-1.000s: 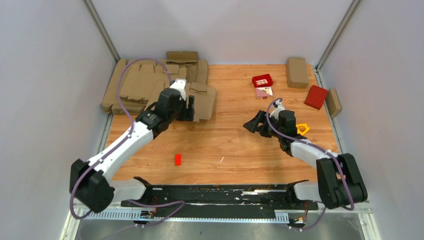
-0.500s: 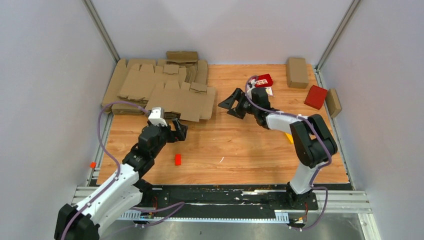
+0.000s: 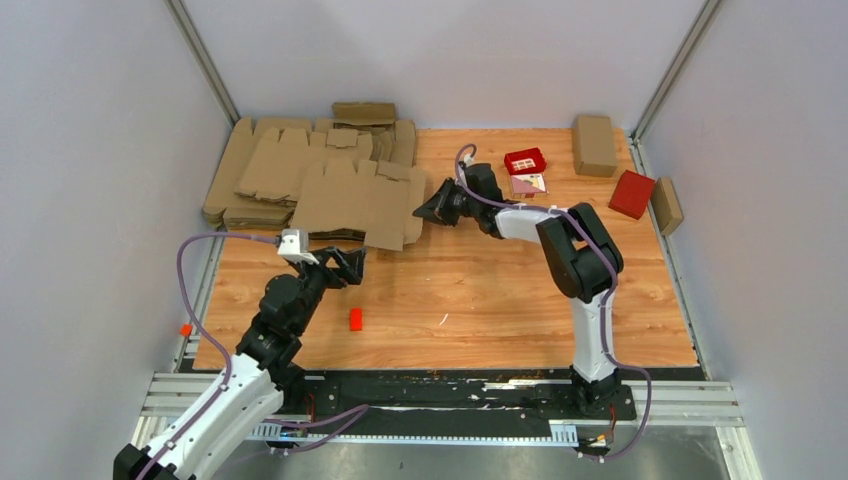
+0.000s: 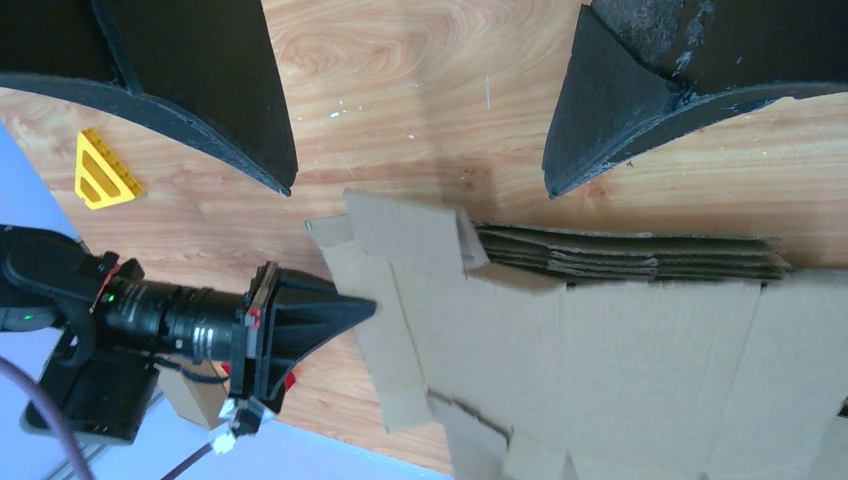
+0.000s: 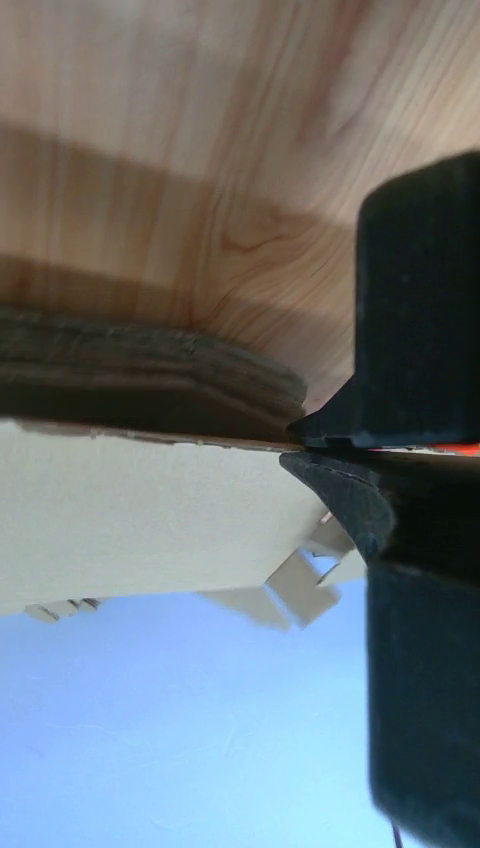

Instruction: Fold the paper box

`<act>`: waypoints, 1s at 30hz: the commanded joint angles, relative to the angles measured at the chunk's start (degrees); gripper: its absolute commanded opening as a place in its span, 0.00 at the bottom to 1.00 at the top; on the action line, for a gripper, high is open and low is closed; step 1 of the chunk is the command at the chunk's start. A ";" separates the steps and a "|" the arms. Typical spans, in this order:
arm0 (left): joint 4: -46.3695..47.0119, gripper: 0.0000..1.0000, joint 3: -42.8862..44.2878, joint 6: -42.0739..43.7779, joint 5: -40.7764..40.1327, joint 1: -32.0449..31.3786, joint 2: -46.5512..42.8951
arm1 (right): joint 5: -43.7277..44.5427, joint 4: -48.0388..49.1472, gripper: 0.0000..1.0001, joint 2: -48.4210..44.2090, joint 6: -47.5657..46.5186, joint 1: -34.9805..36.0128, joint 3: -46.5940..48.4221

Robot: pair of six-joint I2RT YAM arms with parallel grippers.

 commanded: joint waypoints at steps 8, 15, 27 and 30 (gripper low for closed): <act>4.48 0.99 -0.44 0.27 1.01 0.28 1.24 | 5.49 -17.65 0.00 -21.91 -26.18 -2.48 -0.81; 7.66 1.00 0.24 0.35 5.51 0.35 5.38 | 16.41 -28.97 0.00 -41.99 -40.77 -3.55 -13.50; 11.27 1.00 2.51 -0.08 9.49 0.86 19.37 | 26.89 -17.44 0.00 -59.00 -43.87 -2.34 -36.94; 12.06 0.97 2.63 0.21 10.40 1.09 21.79 | 27.60 -17.42 0.00 -59.66 -44.04 -1.48 -37.36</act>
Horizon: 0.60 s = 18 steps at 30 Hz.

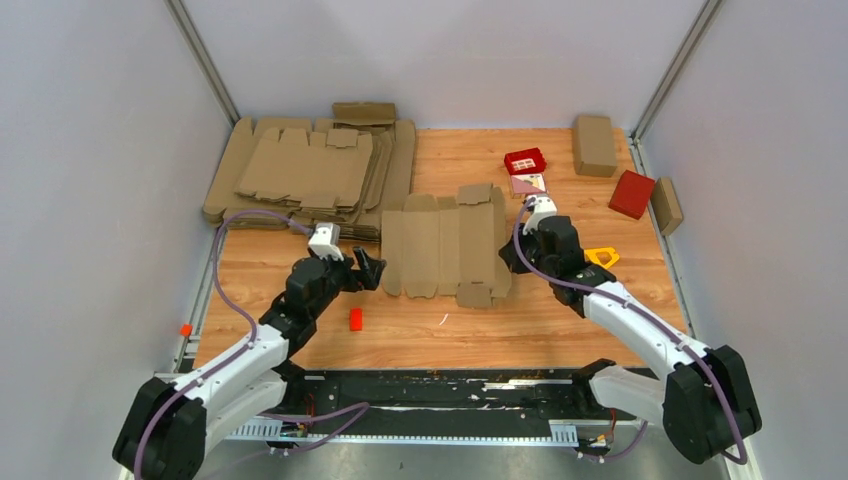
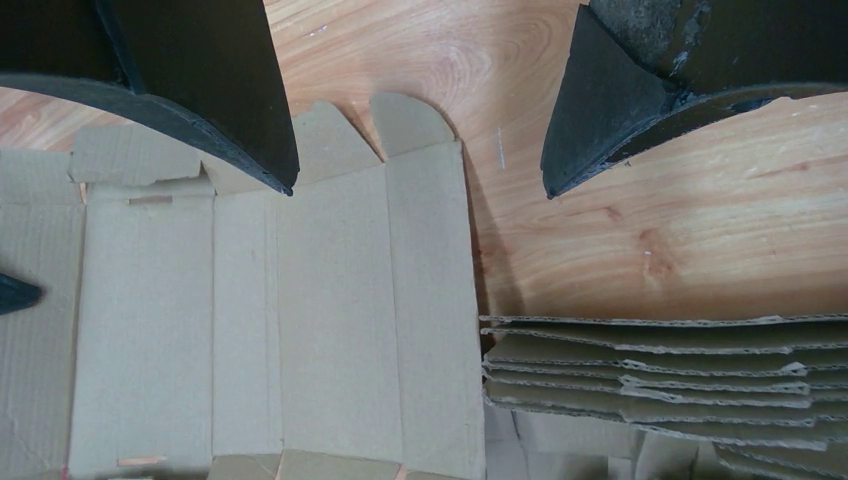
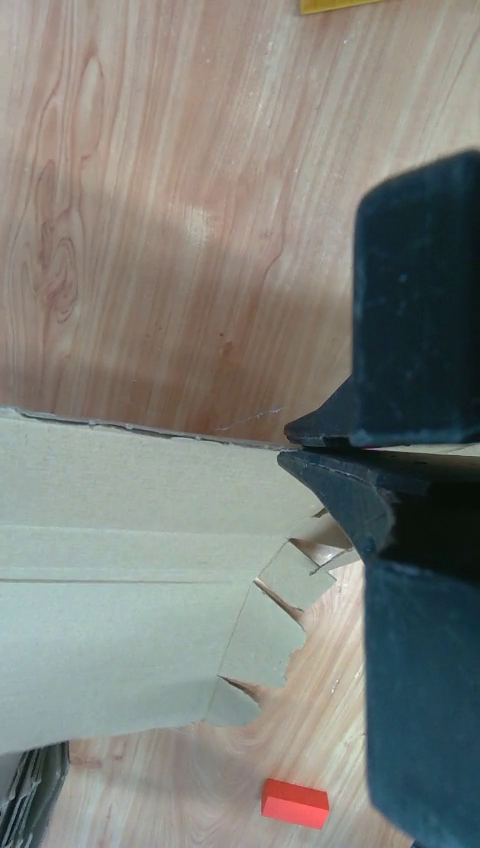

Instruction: Fold the paper box

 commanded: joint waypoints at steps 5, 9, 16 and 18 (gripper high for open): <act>2.89 0.91 4.66 -0.08 2.75 1.10 7.92 | 2.82 8.63 0.00 -4.38 -2.31 2.23 -1.20; 5.14 0.88 5.21 -1.00 6.37 1.43 12.51 | 3.43 10.90 0.00 -7.15 -2.98 3.27 -3.69; 16.93 0.87 4.87 -2.29 11.78 1.43 23.48 | 3.20 12.46 0.01 -7.03 -3.86 4.27 -4.89; 21.20 0.85 5.55 -2.78 14.83 1.43 27.87 | 3.15 12.81 0.01 -6.61 -4.15 4.81 -4.93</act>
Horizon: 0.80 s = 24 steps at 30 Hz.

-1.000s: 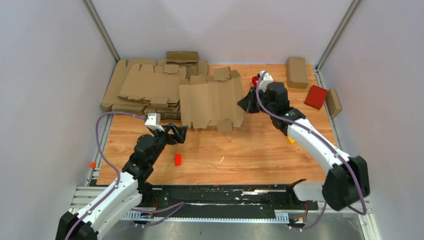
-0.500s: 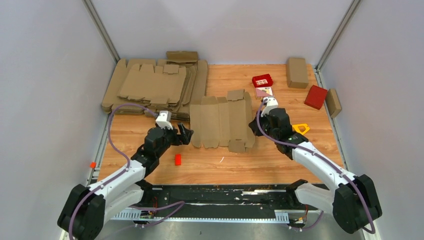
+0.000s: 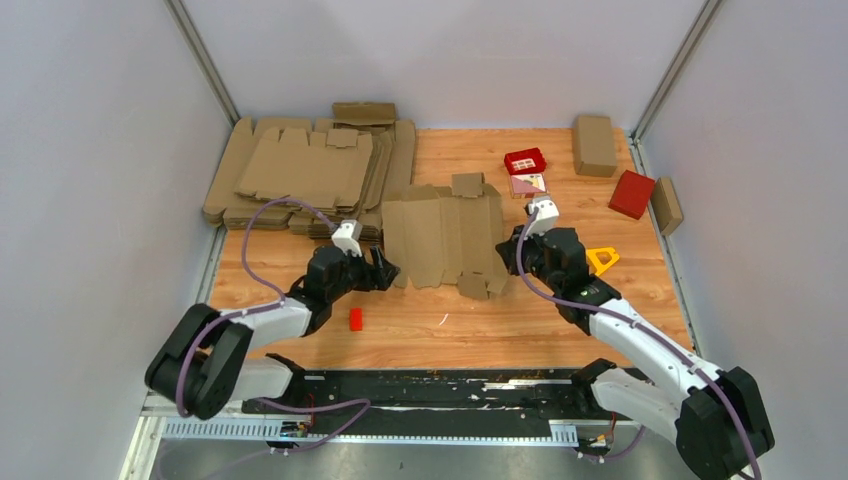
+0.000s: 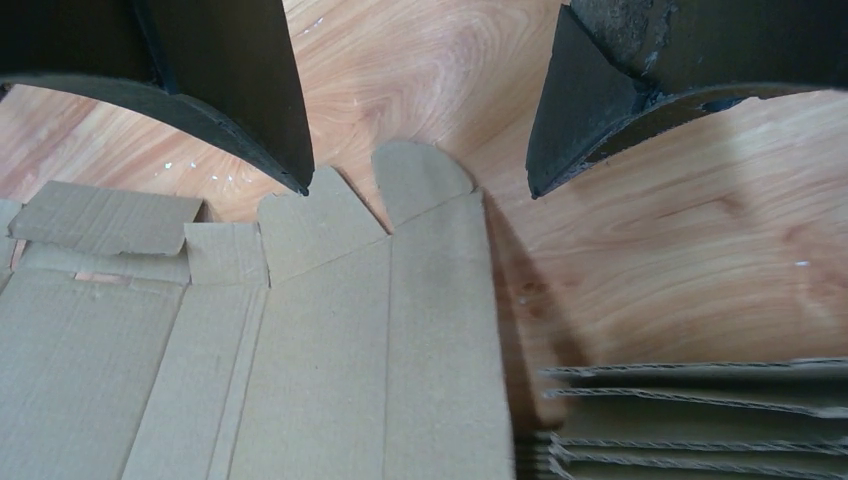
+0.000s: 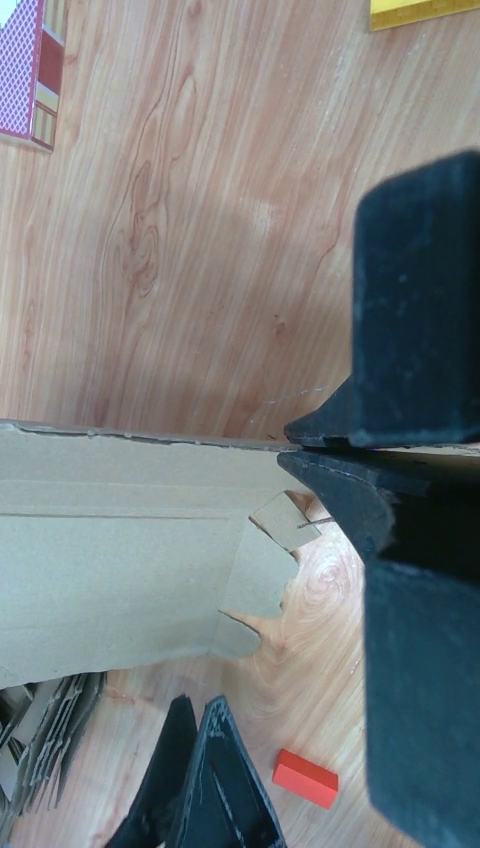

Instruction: Fold the paper box

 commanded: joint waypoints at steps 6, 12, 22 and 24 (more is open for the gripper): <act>8.12 0.82 7.33 -1.61 8.38 0.27 12.48 | 1.65 4.10 0.01 1.69 -2.33 2.27 0.59; 8.23 0.68 6.54 -0.48 8.78 0.27 9.64 | 3.36 3.82 0.01 2.33 -2.28 2.52 0.86; 5.50 0.51 4.49 2.37 6.11 0.27 3.66 | 4.13 3.71 0.00 2.95 -2.06 2.51 1.07; 1.31 0.51 5.74 2.47 1.81 0.27 4.93 | 3.97 3.72 0.00 3.03 -2.09 2.59 1.08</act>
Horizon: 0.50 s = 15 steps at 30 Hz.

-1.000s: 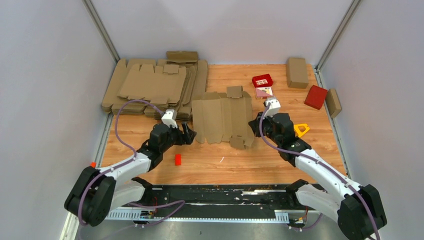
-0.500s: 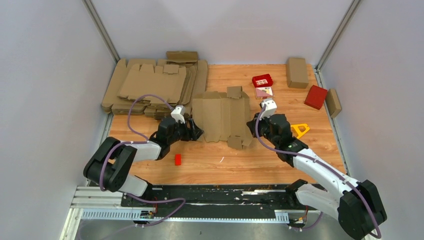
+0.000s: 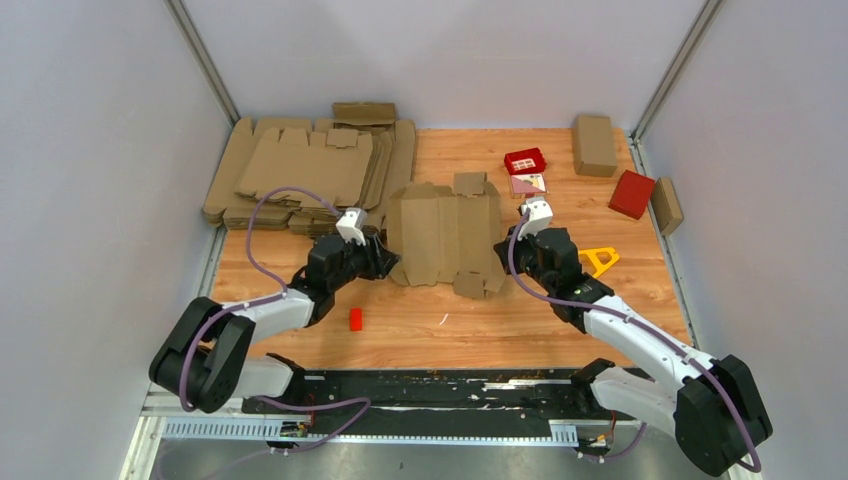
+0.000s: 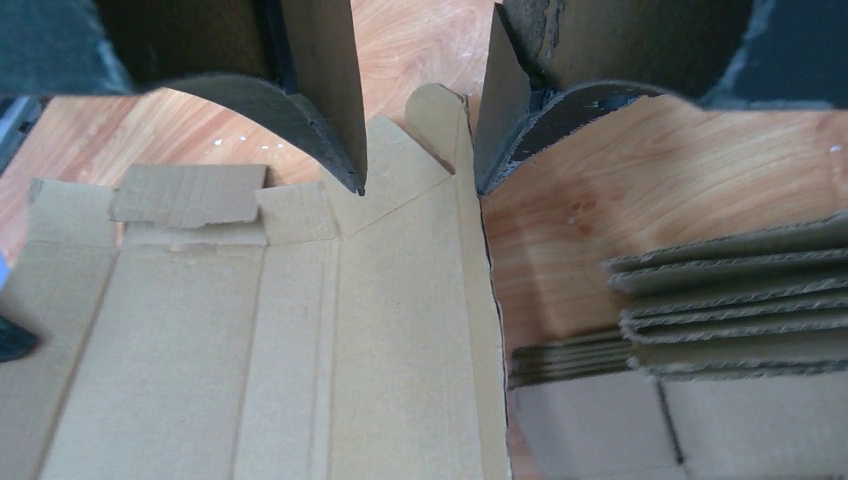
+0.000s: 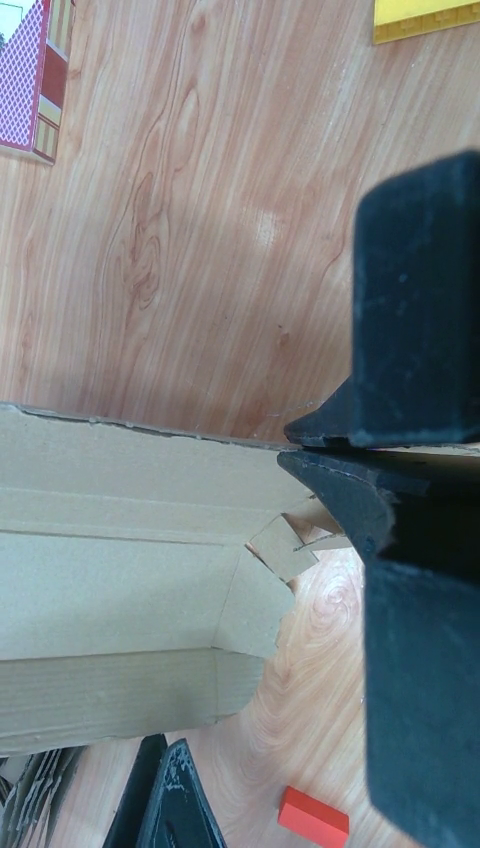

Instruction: Fold the paper box

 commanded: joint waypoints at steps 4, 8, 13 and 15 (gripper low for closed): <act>-7.58 0.56 4.16 1.13 -6.53 -0.15 4.59 | 0.13 1.57 0.00 0.27 -0.60 0.42 1.16; -10.04 0.70 5.79 -0.34 -8.58 0.36 7.21 | 0.15 1.55 0.00 0.05 -0.63 0.43 1.15; -6.55 0.80 5.96 -1.77 -4.06 2.05 10.09 | -0.28 1.70 0.00 0.08 -0.74 0.36 1.07; -6.27 0.78 6.56 -1.40 -2.88 2.43 10.97 | -0.65 1.89 0.00 0.17 -0.78 0.41 1.07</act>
